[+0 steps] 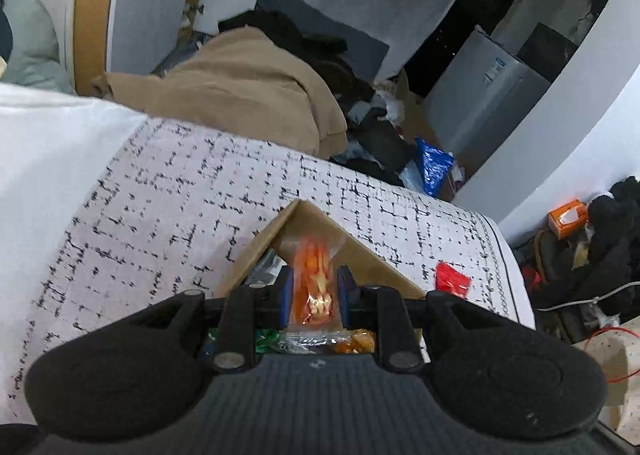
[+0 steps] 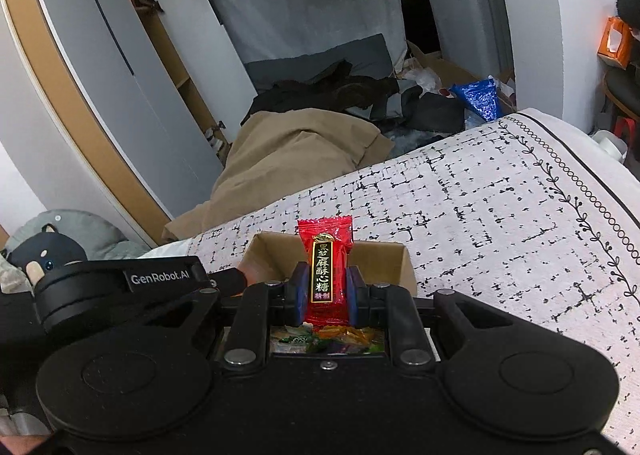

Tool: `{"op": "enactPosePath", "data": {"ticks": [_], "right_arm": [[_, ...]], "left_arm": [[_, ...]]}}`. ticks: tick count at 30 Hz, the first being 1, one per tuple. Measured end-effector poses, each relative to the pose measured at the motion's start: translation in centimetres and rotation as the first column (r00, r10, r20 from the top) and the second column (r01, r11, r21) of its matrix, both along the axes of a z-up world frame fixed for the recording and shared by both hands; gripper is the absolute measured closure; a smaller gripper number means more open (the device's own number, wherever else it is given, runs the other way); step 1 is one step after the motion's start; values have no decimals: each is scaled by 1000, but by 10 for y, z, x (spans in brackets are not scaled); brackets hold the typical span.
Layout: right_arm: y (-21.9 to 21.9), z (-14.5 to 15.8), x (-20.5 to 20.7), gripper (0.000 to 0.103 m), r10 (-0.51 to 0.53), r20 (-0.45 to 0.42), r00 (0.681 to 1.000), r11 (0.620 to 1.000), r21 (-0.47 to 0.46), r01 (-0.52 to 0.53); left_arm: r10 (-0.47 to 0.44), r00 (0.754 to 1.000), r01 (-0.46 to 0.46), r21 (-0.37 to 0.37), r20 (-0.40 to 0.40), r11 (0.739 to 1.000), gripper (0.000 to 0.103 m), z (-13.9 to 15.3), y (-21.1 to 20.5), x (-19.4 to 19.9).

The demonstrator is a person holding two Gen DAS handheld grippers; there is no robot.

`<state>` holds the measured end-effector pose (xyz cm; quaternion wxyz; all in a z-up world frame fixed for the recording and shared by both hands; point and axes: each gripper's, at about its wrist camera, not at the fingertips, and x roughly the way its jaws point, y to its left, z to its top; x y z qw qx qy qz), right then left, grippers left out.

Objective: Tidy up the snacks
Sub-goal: 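Carry the orange stick and red bar into the box and open both tools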

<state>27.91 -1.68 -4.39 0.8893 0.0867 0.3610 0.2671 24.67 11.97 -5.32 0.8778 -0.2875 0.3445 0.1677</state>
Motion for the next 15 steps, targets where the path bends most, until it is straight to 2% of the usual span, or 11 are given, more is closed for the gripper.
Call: {"op": "enactPosePath", "data": {"ticks": [3, 6, 11, 14, 15], "right_arm": [[8, -4, 5, 84, 0, -16, 1000, 1000, -7, 0], [15, -8, 10, 84, -2, -33, 999, 1000, -8, 2], [26, -14, 17, 83, 2, -56, 998, 1000, -13, -3], [28, -20, 21, 77, -11, -81, 997, 1000, -5, 10], [27, -21, 22, 70, -14, -88, 996, 1000, 2, 14]], "left_arm": [[14, 1000, -13, -54, 6, 998, 70, -3, 11, -1], [49, 999, -49, -65, -2, 997, 58, -7, 21, 0], [85, 996, -85, -94, -9, 992, 56, -9, 37, 2], [94, 995, -96, -100, -26, 990, 51, -13, 42, 4], [95, 995, -98, -104, -35, 990, 50, -15, 43, 6]]}}
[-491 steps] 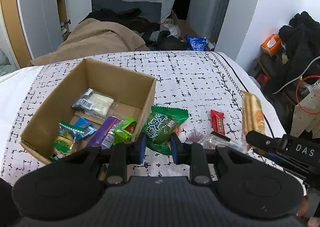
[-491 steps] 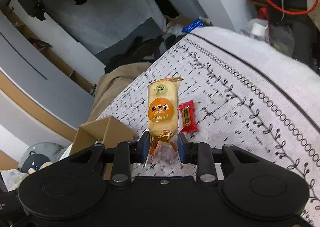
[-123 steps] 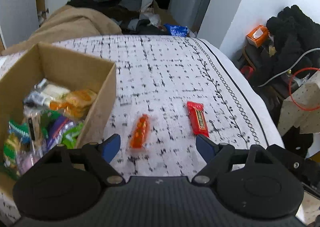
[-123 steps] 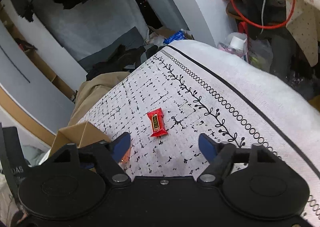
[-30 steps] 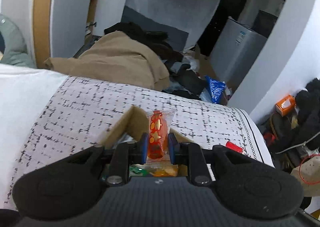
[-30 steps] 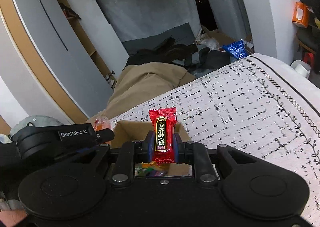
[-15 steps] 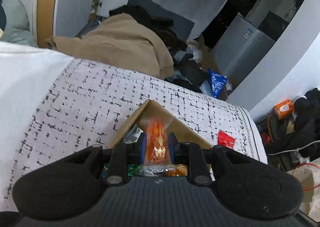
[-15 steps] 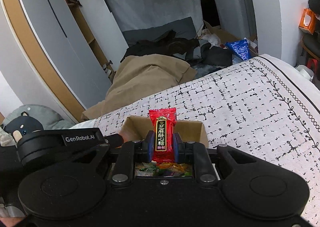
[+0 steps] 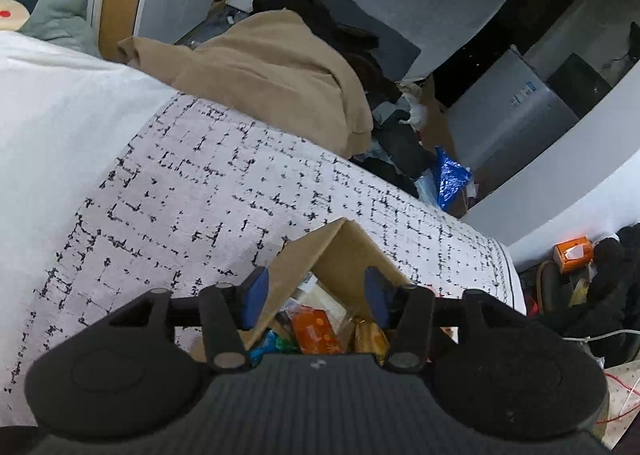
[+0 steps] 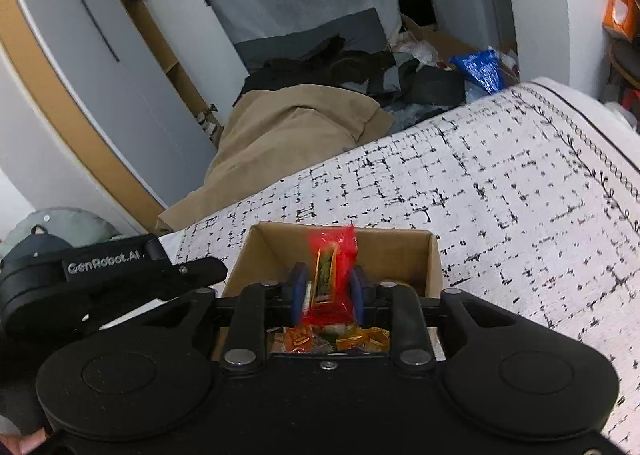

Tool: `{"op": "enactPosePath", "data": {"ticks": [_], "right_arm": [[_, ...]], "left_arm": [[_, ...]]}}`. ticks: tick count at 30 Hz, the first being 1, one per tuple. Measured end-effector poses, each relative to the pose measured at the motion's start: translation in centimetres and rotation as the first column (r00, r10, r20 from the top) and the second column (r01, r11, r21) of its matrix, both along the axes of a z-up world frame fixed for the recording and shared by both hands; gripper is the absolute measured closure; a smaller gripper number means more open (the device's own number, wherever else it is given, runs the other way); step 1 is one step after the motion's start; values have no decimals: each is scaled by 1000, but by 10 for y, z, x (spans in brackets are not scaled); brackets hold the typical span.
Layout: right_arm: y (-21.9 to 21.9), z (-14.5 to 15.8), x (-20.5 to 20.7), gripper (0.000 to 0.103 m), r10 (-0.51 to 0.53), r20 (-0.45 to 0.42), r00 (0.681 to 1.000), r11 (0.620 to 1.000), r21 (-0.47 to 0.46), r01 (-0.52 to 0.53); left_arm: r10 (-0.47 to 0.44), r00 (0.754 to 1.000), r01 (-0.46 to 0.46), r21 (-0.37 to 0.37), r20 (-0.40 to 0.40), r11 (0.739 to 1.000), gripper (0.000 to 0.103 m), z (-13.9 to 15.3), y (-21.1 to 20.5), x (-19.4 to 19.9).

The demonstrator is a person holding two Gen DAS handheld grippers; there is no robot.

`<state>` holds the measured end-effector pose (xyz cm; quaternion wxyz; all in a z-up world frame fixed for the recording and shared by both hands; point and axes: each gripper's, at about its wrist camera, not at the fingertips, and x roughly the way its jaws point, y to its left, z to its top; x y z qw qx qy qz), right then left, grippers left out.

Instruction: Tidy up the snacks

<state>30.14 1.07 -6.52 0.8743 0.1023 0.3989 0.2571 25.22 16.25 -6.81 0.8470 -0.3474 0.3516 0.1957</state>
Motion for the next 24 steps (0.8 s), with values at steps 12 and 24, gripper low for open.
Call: {"op": "enactPosePath", "data": {"ticks": [12, 24], "right_arm": [[-14, -2, -14, 52, -69, -44, 997, 998, -14, 68], [-48, 16, -50, 25, -171, -80, 982, 985, 4, 172]], "left_arm": [[4, 998, -2, 35, -64, 999, 21, -5, -4, 3], [-81, 992, 91, 98, -101, 991, 14, 16, -14, -19]]}}
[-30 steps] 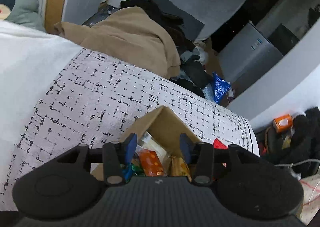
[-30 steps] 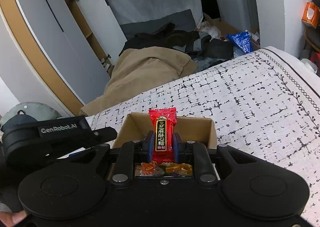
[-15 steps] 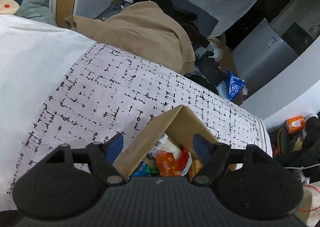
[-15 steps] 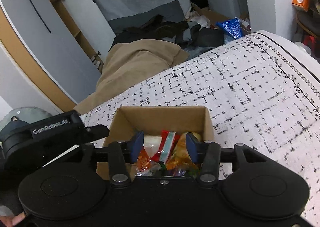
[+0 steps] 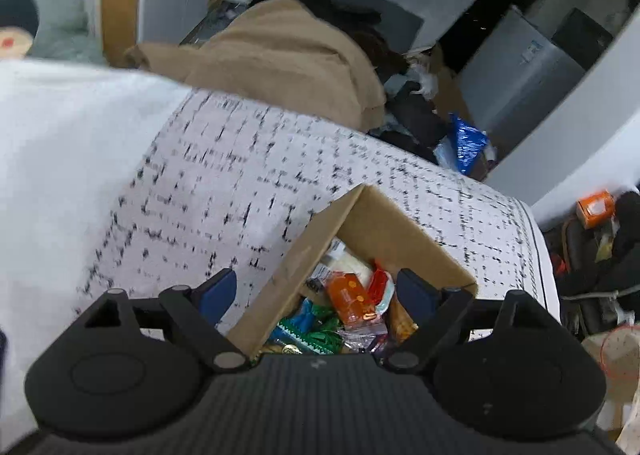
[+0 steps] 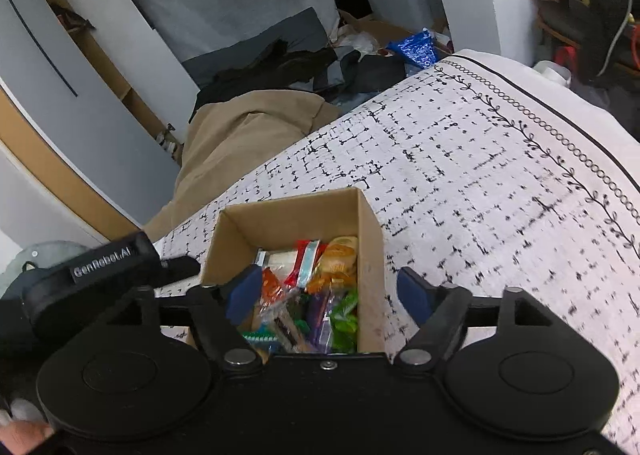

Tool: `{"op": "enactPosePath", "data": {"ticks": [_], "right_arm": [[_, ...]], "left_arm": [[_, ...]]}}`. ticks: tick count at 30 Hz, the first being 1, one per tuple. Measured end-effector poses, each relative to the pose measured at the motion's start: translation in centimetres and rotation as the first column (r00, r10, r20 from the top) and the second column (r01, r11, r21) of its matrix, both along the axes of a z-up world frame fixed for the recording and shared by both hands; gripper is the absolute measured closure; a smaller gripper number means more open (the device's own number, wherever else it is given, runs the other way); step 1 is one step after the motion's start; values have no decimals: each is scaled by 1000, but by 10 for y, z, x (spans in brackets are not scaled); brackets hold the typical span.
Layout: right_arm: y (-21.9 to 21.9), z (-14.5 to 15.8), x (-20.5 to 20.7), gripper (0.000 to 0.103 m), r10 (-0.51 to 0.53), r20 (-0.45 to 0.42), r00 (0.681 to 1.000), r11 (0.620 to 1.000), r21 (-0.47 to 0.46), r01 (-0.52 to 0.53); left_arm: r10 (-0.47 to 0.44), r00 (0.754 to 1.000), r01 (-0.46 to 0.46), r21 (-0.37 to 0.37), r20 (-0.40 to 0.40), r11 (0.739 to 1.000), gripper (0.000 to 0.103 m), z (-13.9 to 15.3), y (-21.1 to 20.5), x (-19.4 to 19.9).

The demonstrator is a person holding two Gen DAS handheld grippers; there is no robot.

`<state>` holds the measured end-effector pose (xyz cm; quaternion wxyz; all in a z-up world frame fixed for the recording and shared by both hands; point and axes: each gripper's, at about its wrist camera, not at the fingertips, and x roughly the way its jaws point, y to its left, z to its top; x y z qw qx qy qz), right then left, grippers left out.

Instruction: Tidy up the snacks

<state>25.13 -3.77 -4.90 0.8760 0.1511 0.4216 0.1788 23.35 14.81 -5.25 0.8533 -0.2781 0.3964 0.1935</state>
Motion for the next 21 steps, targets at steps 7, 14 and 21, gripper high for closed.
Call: {"op": "enactPosePath", "data": {"ticks": [7, 14, 21], "right_arm": [[-10, 20, -26, 9, -27, 22, 999, 1000, 10, 27], [-15, 49, -53, 0, -33, 81, 996, 999, 3, 32], [-30, 66, -77, 0, -71, 101, 992, 997, 27, 68]], "left_arm": [[-74, 997, 73, 44, 8, 996, 11, 32, -6, -20], [-132, 991, 129, 90, 24, 988, 10, 62, -11, -47], [-192, 981, 186, 124, 33, 975, 9, 85, -17, -70]]}}
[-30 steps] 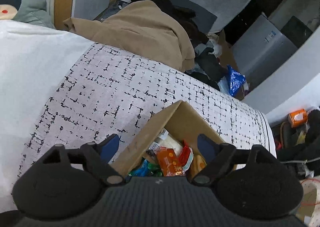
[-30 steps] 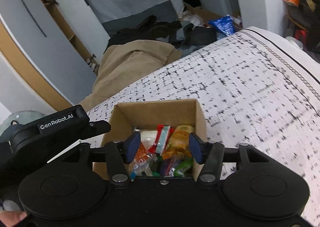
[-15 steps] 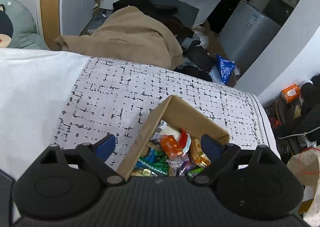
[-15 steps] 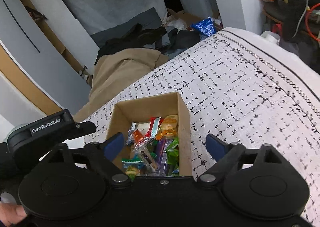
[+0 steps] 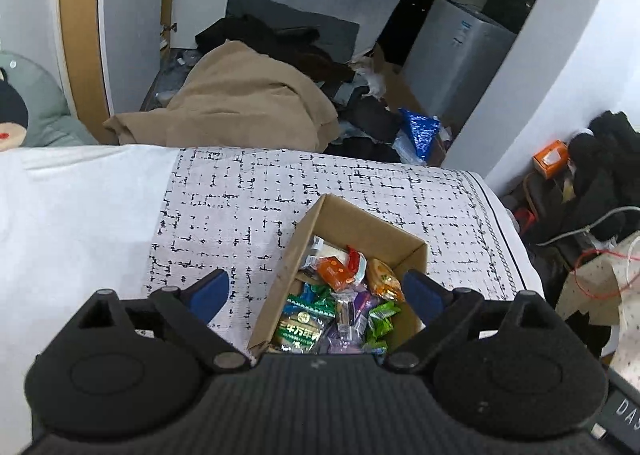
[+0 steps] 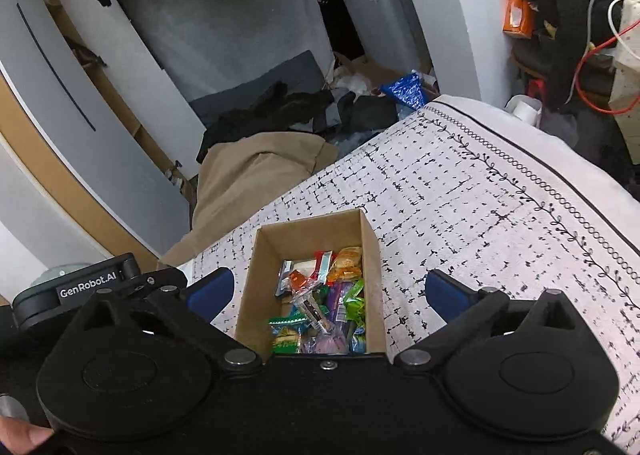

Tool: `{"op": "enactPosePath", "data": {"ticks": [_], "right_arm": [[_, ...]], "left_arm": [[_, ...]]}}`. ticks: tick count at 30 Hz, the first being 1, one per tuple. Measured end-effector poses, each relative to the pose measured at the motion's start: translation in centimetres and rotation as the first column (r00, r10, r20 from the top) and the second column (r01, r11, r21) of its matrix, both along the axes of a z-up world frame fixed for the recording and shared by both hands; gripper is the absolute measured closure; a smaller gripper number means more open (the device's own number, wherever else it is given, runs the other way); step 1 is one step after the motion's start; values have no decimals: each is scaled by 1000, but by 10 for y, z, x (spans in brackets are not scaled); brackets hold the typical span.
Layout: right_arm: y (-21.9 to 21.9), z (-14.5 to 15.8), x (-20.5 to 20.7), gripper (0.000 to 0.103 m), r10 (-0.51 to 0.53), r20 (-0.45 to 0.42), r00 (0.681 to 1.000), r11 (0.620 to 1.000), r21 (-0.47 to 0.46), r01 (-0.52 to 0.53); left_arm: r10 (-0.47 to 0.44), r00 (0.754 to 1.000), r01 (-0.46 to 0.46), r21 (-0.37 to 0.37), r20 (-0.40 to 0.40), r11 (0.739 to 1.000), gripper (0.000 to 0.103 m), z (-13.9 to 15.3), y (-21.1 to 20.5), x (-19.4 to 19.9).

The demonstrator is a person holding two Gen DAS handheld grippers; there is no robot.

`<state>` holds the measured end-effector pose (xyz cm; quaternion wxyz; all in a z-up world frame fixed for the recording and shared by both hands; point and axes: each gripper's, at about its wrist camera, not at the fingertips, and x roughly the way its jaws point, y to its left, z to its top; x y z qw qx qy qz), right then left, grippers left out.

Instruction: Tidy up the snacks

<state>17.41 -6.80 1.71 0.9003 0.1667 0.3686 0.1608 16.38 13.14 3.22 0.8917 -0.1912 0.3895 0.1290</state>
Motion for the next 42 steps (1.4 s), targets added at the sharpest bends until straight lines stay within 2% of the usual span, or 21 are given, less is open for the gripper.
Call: {"op": "enactPosePath", "data": {"ticks": [10, 19, 26, 42], "right_arm": [[-9, 15, -33, 0, -13, 7, 1000, 998, -56, 13], [-10, 35, -68, 0, 16, 35, 999, 994, -107, -12], [-14, 49, -97, 0, 10, 75, 997, 990, -142, 1], [-7, 52, -131, 0, 44, 100, 994, 983, -184, -25]], "left_arm": [[-109, 993, 107, 51, 36, 993, 5, 28, -14, -32], [-135, 988, 130, 71, 71, 989, 0, 48, -16, -63], [-187, 980, 181, 89, 65, 979, 0, 57, -11, -83], [-309, 950, 298, 162, 49, 941, 0, 62, -15, -126]]}}
